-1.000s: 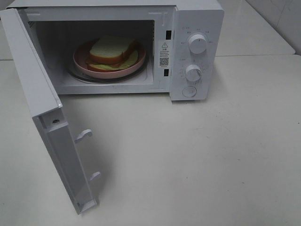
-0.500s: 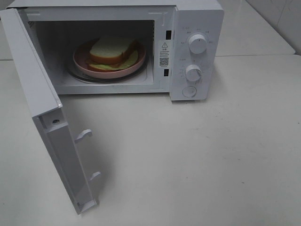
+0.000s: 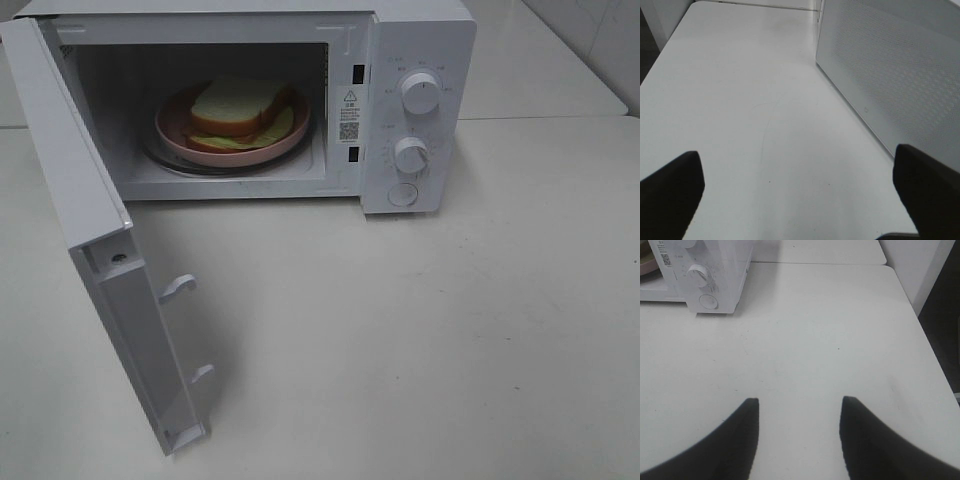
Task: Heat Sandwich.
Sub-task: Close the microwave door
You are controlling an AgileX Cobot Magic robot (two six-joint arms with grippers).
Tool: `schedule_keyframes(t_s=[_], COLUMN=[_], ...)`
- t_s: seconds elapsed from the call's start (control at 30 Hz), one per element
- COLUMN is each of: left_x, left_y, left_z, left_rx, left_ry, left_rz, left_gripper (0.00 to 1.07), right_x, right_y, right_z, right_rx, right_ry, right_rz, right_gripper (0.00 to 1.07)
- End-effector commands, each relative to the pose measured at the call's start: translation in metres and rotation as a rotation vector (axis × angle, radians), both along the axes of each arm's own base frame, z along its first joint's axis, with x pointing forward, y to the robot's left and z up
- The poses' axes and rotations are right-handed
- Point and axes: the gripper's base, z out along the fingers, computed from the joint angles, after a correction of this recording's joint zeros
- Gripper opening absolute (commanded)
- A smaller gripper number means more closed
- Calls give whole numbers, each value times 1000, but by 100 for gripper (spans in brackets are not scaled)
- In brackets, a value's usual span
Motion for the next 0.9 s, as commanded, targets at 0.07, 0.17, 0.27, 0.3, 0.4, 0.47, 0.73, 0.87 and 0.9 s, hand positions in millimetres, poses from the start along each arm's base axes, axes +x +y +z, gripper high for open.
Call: schedule_keyframes(t_s=[0.07, 0.17, 0.27, 0.3, 0.4, 0.47, 0.73, 0.87, 0.9], left_x=[0, 4, 23, 23, 47, 52, 92, 111, 117], left_y=[2, 4, 3, 3, 3, 1, -13, -20, -21], left_z=[19, 25, 33, 33, 23, 18, -12, -13, -13], left_rx=[112, 134, 118, 118, 134, 132, 144, 137, 136], left_ry=[-164, -237, -346, -346, -381, -384, -400, -409, -415], left_rz=[-13, -1, 4, 4, -39, -59, -227, -252, -256], left_gripper=[97, 97, 97, 97, 94, 93, 67, 44, 39], right_x=[-4, -4, -4, -4, -4, -4, -4, -4, -4], right_y=[0, 0, 0, 0, 0, 0, 0, 0, 0], right_z=[-1, -1, -1, -1, -1, -1, -1, -1, -1], right_rx=[1, 1, 1, 1, 1, 1, 1, 1, 1], right_ry=[-30, -30, -30, -30, -30, -30, -30, -30, -30], right_rz=[4, 4, 4, 4, 4, 4, 4, 4, 4], right_gripper=[51, 51, 51, 51, 51, 51, 51, 51, 51])
